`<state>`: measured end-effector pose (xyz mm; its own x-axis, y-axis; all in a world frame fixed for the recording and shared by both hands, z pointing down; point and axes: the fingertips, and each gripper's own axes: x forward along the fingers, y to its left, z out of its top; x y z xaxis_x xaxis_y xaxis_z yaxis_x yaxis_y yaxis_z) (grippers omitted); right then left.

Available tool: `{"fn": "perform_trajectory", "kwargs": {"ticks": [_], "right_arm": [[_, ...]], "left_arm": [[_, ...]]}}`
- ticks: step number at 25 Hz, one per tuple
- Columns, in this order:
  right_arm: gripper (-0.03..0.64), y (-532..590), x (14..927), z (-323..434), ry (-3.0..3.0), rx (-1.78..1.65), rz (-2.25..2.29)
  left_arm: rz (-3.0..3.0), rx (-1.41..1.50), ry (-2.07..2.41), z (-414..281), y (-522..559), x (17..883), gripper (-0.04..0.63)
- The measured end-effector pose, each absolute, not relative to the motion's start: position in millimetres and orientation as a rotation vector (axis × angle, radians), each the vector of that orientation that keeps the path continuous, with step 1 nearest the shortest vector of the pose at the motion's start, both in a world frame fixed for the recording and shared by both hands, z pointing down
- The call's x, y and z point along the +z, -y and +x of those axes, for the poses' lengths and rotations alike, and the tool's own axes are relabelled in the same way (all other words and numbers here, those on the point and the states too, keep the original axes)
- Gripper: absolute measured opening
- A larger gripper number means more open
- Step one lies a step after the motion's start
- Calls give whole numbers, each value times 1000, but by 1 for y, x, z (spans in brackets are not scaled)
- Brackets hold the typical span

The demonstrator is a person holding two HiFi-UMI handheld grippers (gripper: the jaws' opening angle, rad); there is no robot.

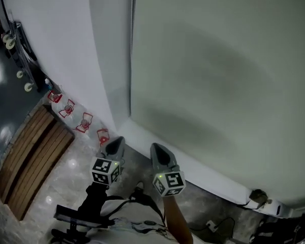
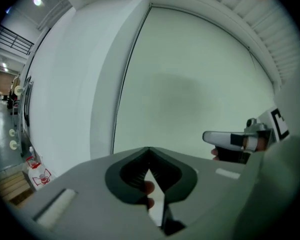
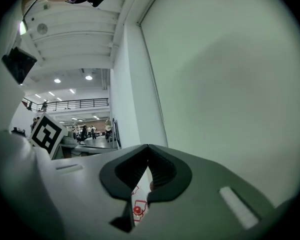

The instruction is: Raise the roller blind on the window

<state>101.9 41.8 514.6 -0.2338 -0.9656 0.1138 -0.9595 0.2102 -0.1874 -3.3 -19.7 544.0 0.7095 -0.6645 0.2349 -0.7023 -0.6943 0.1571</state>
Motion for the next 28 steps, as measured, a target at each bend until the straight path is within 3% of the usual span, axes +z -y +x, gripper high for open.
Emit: {"fn": "perform_trajectory", "kwargs": {"ticks": [11, 22, 28], "right_arm": [[5, 98, 481, 103, -2619, -221, -1688], [91, 330, 395, 88, -2740, 60, -1641], [114, 359, 344, 106, -2781, 139, -1602]], "left_arm": [[2627, 267, 1211, -8, 82, 557, -2], [2668, 199, 1047, 0, 219, 562, -2], [2669, 197, 1002, 11, 215, 560, -2]]}}
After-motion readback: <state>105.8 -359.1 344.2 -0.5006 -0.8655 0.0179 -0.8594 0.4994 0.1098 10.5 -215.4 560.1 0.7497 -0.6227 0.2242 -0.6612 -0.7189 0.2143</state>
